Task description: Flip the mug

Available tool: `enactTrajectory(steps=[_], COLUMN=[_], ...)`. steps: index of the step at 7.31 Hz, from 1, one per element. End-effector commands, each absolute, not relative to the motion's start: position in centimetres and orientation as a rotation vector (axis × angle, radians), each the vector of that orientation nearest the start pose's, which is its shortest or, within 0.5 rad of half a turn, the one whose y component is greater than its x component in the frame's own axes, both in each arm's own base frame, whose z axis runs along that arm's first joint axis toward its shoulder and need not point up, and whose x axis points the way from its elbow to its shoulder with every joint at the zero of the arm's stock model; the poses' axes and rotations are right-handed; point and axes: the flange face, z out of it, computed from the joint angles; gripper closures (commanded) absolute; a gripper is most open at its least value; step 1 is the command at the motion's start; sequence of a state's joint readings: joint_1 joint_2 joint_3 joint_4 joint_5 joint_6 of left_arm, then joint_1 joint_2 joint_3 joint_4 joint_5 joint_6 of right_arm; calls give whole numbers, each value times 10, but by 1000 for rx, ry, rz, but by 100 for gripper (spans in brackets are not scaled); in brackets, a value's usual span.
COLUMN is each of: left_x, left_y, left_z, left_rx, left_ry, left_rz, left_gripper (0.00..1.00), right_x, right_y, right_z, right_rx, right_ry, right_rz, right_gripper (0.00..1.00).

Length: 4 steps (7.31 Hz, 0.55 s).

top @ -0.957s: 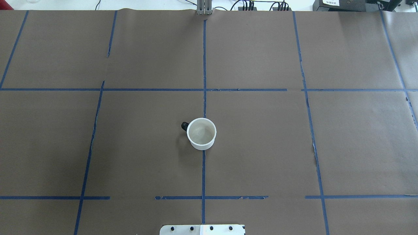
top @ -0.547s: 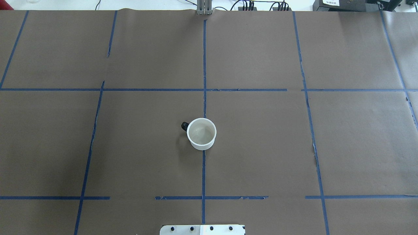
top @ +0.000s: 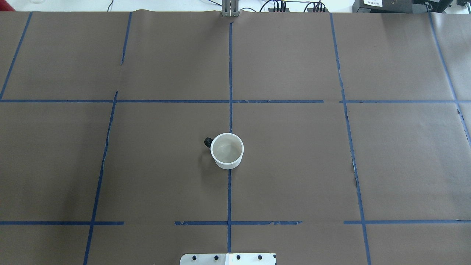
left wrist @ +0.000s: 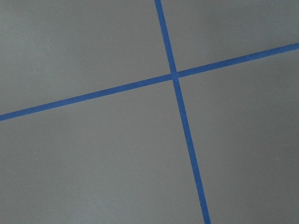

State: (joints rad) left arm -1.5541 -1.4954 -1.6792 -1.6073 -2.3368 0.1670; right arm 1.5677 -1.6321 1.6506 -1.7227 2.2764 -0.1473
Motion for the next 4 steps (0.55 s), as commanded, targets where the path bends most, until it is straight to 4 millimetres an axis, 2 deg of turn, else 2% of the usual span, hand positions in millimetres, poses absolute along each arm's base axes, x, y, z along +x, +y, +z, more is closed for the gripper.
enactTrajectory(steps=[1, 4], left_x=[-57, -57], left_y=[-466, -463], left_z=[638, 642], left_rx=[124, 118], left_ry=[758, 752], left_rz=[202, 202], left_gripper=[0, 0], right_x=[67, 67], right_y=[-455, -455], right_z=[668, 668], right_rx=[-77, -77], right_ry=[-712, -712], right_rz=[-97, -97], right_gripper=[0, 0])
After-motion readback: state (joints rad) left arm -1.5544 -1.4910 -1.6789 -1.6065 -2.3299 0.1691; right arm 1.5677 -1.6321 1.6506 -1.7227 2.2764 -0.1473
